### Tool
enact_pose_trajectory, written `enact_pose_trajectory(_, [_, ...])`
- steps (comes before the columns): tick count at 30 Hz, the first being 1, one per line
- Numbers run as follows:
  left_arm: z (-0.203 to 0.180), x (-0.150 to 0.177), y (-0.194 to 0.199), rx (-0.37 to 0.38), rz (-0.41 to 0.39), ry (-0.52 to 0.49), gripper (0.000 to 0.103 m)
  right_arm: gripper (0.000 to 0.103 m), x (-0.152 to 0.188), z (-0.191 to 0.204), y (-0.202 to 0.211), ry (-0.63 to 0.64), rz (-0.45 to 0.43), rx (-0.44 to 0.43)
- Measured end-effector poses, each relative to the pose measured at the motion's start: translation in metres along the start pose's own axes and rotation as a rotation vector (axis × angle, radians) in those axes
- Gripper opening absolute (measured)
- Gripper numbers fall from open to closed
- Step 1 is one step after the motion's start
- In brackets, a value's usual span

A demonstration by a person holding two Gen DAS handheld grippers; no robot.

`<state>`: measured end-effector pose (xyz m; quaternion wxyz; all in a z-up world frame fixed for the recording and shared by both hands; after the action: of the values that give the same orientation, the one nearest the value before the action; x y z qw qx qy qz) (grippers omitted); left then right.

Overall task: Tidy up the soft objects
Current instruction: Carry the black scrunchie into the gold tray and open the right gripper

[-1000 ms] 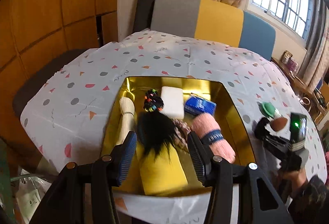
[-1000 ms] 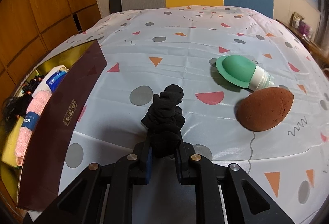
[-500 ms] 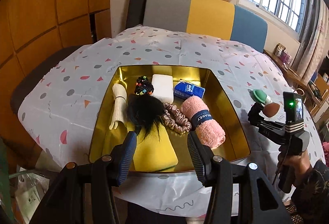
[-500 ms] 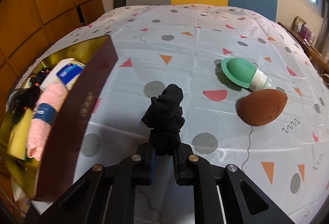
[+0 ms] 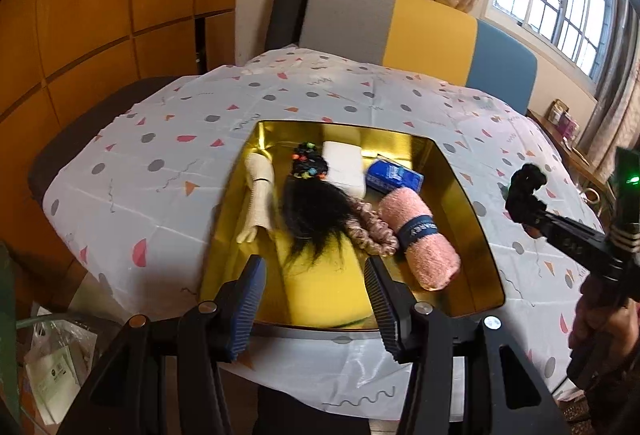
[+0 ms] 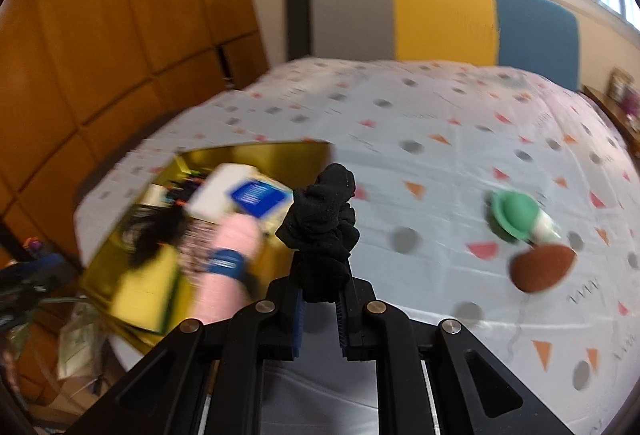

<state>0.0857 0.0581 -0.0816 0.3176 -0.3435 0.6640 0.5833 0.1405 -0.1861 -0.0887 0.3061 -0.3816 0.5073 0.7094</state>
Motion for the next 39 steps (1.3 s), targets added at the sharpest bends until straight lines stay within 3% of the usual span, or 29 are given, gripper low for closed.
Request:
enact_pose_trajectory(8, [0.021, -0.004, 0.006, -0.048, -0.011, 0.032, 0.052, 0.013, -0.002, 0.083, -0.006, 0.069, 0.037, -0.184])
enact_pose_trajectory(14, [0.027, -0.004, 0.008, -0.057, -0.012, 0.037, 0.052, 0.013, 0.016, 0.122, -0.022, 0.110, 0.100, -0.236])
enact_pose_trajectory(23, [0.030, -0.001, 0.007, -0.062, -0.004, 0.037, 0.052, 0.013, 0.043, 0.132, -0.053, 0.125, 0.199, -0.228])
enact_pose_trajectory(39, [0.031, 0.002, 0.002, -0.068, 0.012, 0.036, 0.052, 0.017, 0.053, 0.131, -0.070, 0.108, 0.250, -0.223])
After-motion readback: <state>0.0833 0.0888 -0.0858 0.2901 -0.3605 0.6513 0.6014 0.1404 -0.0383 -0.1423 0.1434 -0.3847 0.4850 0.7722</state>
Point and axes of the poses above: each gripper's, at about its wrist camera, not at the fingertips, and y roughly against the way its jaws point, z to its left, x to its underside, the point moved 6 cm from there along -y, roughly the way its jaws point, and after that the axes turned 12 degrees about -z, right-handed, at the moved point
